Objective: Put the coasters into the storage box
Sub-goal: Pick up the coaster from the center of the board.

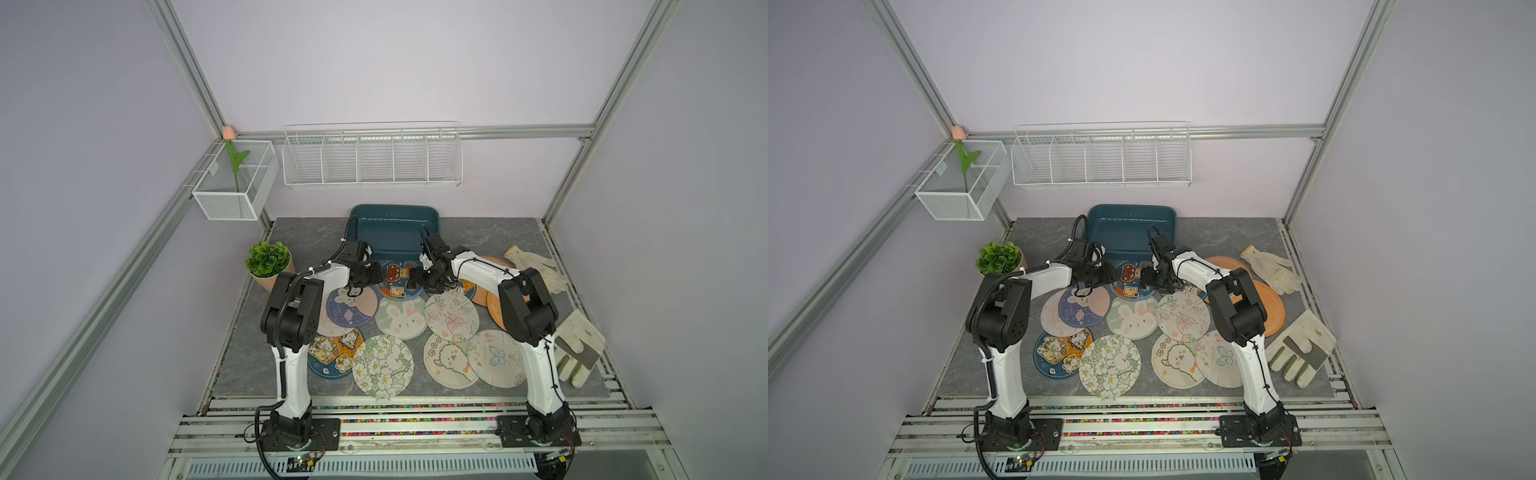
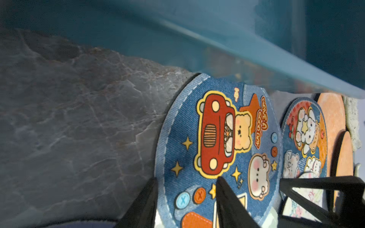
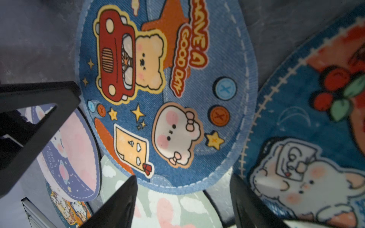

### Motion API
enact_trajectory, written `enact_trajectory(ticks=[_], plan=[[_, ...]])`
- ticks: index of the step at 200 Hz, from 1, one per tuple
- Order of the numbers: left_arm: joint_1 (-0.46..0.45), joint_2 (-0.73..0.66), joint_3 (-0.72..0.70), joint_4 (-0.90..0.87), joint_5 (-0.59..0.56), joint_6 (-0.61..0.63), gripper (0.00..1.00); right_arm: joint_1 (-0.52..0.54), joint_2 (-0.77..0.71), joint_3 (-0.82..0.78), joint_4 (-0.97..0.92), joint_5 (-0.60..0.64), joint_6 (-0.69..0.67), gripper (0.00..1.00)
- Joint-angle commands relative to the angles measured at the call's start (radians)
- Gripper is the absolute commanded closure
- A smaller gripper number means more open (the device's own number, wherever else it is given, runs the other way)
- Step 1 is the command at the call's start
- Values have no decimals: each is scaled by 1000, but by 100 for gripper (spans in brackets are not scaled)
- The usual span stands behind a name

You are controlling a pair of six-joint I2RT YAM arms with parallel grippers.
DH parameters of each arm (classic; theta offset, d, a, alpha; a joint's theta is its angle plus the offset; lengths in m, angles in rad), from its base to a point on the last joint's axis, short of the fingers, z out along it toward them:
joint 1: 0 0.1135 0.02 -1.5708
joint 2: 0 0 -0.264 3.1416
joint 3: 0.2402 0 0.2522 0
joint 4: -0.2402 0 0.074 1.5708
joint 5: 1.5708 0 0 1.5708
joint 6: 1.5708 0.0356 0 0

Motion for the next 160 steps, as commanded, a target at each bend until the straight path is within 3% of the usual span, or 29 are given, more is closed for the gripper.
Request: enact_trajectory(ticks=[1, 58, 115, 160], plan=[[-8, 38, 20, -38, 16, 15, 53, 10, 38, 25, 8, 0, 26, 26], [-9, 56, 35, -60, 27, 21, 54, 12, 59, 42, 2, 26, 34, 35], [-11, 84, 90, -149, 50, 41, 54, 12, 63, 53, 9, 24, 38, 68], [-10, 37, 60, -116, 44, 20, 52, 18, 25, 45, 1, 14, 27, 93]])
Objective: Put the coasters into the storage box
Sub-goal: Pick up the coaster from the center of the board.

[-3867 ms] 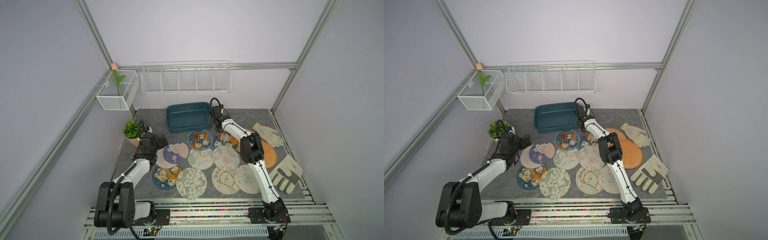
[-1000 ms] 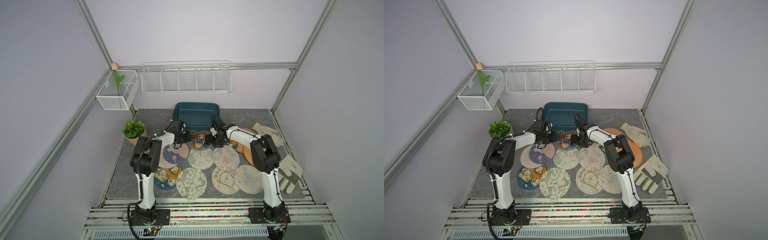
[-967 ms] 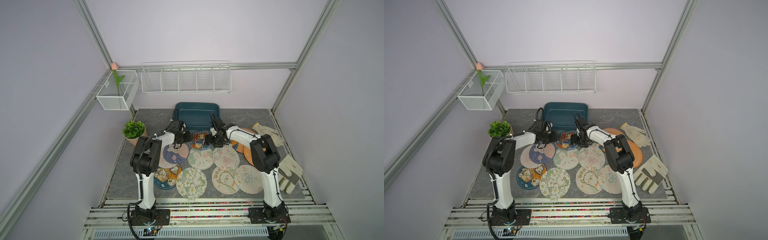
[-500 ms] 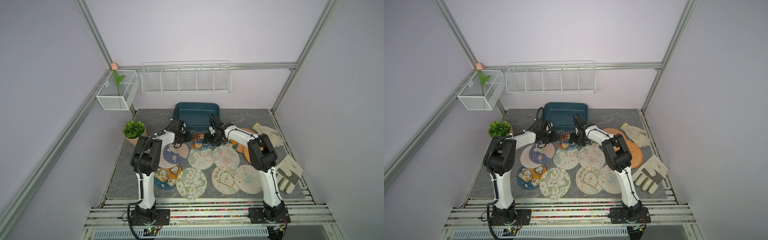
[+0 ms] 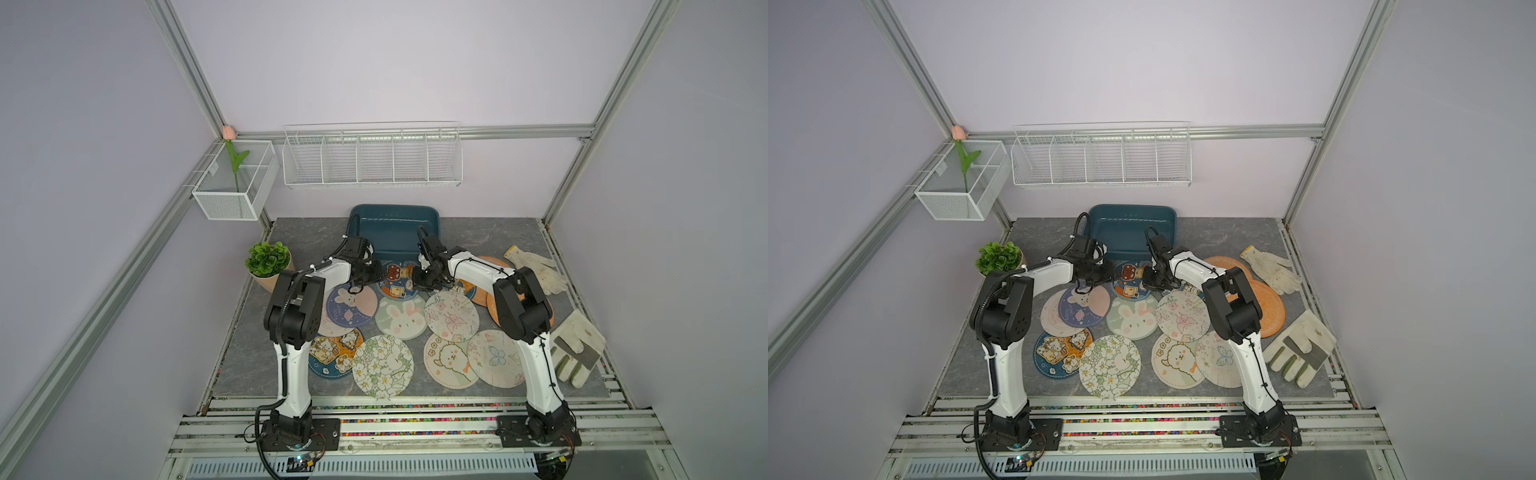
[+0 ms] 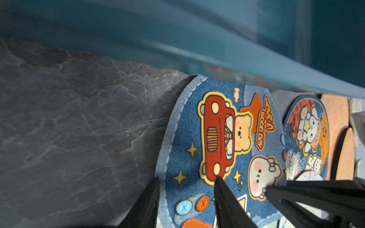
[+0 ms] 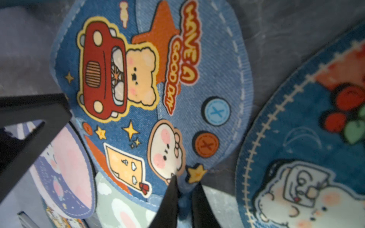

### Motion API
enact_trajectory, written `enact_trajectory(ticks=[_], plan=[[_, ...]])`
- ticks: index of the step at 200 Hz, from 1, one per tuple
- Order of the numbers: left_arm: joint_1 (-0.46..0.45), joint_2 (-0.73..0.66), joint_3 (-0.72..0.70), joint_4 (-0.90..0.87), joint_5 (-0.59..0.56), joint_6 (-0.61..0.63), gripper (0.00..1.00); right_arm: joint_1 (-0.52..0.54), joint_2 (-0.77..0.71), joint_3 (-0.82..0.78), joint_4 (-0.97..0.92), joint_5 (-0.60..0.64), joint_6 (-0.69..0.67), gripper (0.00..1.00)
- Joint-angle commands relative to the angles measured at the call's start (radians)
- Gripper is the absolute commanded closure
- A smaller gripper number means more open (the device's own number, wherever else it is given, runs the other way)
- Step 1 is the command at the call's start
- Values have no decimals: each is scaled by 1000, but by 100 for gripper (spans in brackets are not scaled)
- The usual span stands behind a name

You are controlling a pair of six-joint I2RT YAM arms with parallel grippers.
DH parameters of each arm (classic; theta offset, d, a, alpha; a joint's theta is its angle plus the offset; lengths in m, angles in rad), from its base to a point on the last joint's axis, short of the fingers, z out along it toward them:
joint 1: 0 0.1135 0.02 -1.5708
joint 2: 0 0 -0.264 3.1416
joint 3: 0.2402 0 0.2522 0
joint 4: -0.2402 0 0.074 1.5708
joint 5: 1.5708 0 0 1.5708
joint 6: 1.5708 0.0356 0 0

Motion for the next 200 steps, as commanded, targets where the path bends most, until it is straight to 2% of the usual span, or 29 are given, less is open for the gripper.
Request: enact_trajectory(ticks=[1, 54, 103, 153, 200], plan=[[-11, -2, -16, -35, 26, -3, 51, 12, -18, 10, -5, -8, -3, 93], [8, -101, -70, 38, 36, -58, 38, 22, -115, 12, -65, -46, -35, 93], [60, -189, -139, 95, 50, -110, 33, 30, -183, 71, -134, -99, -72, 93], [98, -257, -196, 98, 47, -114, 29, 39, -191, 209, -211, -157, -115, 93], [111, -304, -253, 110, 42, -115, 24, 39, -124, 405, -259, -179, -147, 93]])
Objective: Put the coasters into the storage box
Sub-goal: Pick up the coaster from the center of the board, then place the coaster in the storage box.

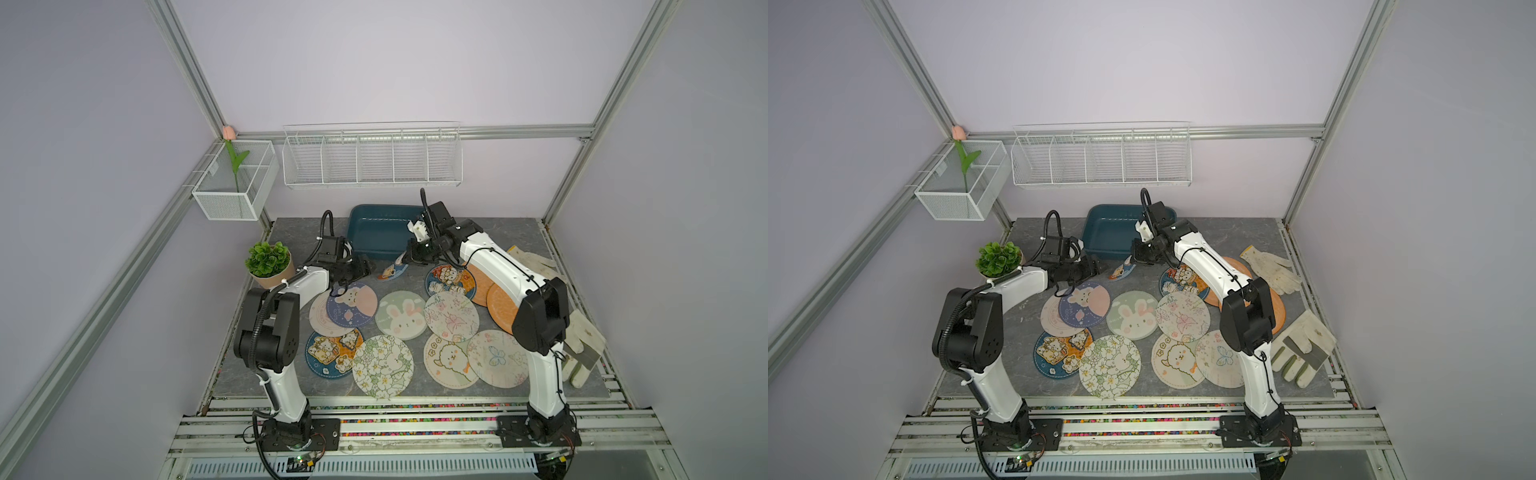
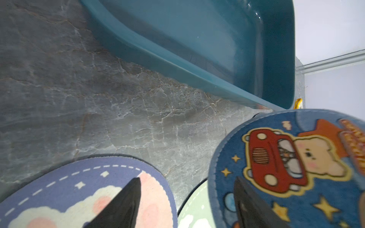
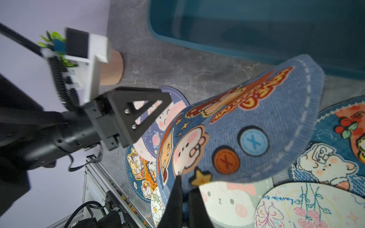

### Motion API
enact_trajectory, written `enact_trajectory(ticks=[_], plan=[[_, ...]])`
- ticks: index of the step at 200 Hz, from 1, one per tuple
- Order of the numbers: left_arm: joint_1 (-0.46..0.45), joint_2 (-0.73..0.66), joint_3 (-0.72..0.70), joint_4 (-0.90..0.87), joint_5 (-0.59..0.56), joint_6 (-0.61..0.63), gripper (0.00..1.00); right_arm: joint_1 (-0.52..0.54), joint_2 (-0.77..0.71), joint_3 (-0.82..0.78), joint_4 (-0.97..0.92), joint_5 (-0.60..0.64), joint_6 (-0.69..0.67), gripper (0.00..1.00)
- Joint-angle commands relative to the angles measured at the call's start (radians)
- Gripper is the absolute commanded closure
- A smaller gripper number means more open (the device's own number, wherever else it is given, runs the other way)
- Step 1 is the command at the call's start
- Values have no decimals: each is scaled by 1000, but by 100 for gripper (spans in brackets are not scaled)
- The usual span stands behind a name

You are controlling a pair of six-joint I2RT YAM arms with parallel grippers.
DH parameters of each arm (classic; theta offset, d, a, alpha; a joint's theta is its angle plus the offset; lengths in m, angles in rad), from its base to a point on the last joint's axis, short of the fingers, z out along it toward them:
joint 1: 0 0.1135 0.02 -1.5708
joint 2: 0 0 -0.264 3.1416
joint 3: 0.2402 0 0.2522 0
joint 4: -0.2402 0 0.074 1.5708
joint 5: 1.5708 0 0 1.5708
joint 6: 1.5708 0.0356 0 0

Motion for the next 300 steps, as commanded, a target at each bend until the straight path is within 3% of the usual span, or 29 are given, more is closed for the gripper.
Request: enact_trajectory(ticks=[1, 66, 181, 300], plan=[[6, -38, -31, 16, 0, -8, 24, 9, 33, 97, -34, -34, -38, 93], [13, -83, -83, 23, -7, -6, 20, -1, 247, 427, -8, -59, -43, 93], [27, -113, -117, 9, -19, 6, 18, -80, 454, 466, 429, -100, 20, 93], [29, -73, -76, -3, -18, 14, 17, -179, 547, 451, 165, 89, -14, 93]])
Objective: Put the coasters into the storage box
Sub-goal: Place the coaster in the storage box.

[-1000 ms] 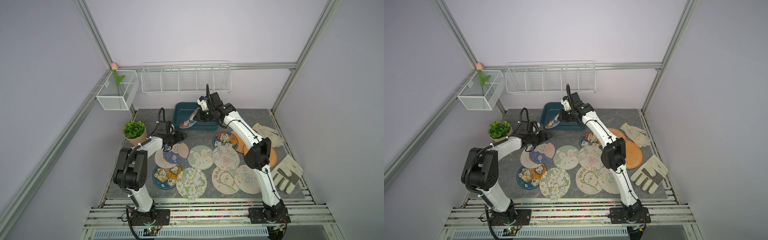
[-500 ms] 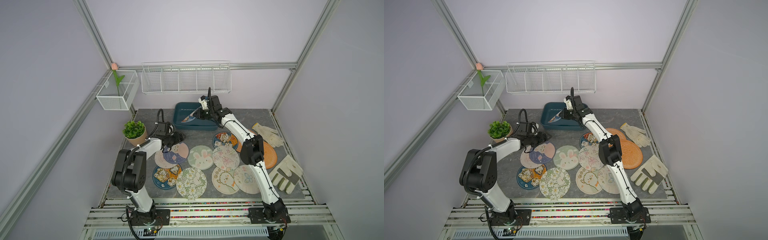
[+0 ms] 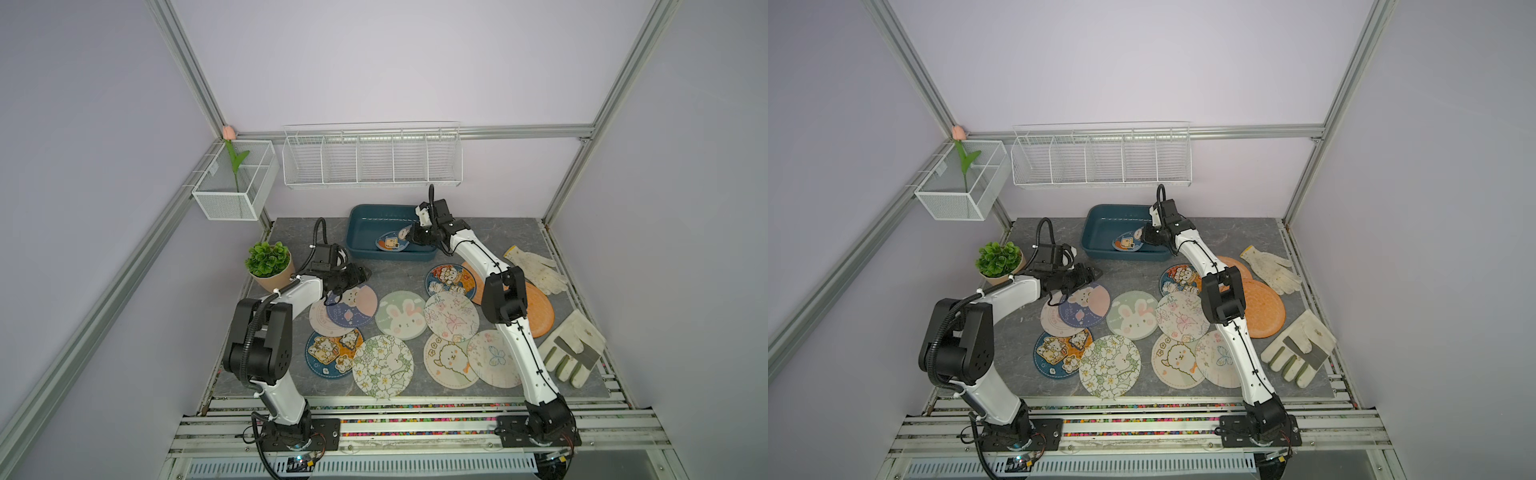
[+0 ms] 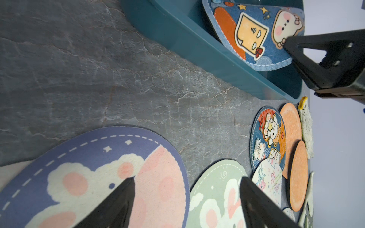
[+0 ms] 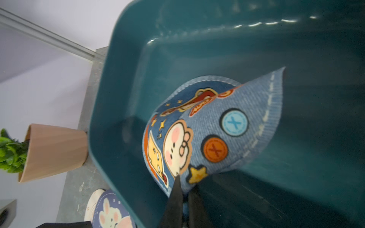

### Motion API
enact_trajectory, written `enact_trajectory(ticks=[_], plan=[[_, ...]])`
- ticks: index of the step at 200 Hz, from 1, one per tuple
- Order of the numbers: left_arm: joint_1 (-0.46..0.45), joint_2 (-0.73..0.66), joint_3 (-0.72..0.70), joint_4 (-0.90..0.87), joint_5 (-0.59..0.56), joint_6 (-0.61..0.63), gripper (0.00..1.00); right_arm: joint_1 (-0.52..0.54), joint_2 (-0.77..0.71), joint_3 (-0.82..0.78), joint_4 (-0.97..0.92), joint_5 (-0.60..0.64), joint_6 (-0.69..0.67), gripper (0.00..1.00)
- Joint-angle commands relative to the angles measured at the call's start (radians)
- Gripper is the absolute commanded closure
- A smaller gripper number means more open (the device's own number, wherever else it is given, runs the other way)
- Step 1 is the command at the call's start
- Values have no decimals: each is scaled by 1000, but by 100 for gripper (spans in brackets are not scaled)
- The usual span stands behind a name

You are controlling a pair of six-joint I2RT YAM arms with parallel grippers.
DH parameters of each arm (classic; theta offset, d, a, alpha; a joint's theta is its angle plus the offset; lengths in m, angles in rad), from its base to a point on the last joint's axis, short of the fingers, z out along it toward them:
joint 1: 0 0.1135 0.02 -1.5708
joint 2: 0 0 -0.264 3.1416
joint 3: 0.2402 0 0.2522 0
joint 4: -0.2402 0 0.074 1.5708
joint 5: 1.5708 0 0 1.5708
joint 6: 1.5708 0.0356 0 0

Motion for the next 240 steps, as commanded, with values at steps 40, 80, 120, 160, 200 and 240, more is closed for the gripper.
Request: enact_trajectory(ticks=[40, 80, 120, 160, 200, 240], plan=[[4, 28, 54, -19, -9, 12, 16, -28, -5, -1, -153, 82, -22, 81], [4, 33, 61, -24, -8, 12, 16, -28, -71, -53, -173, 124, -48, 36], [2, 33, 65, -25, -12, 12, 15, -28, -129, -85, -182, 143, -63, 21], [-6, 30, 68, -24, -15, 11, 14, -34, -192, -134, -231, 110, -71, 21], [-17, 29, 65, -20, -14, 12, 14, -45, -357, -352, -201, 71, -84, 21], [-31, 31, 62, -12, -12, 12, 13, -80, -547, -620, -146, 23, -93, 21]])
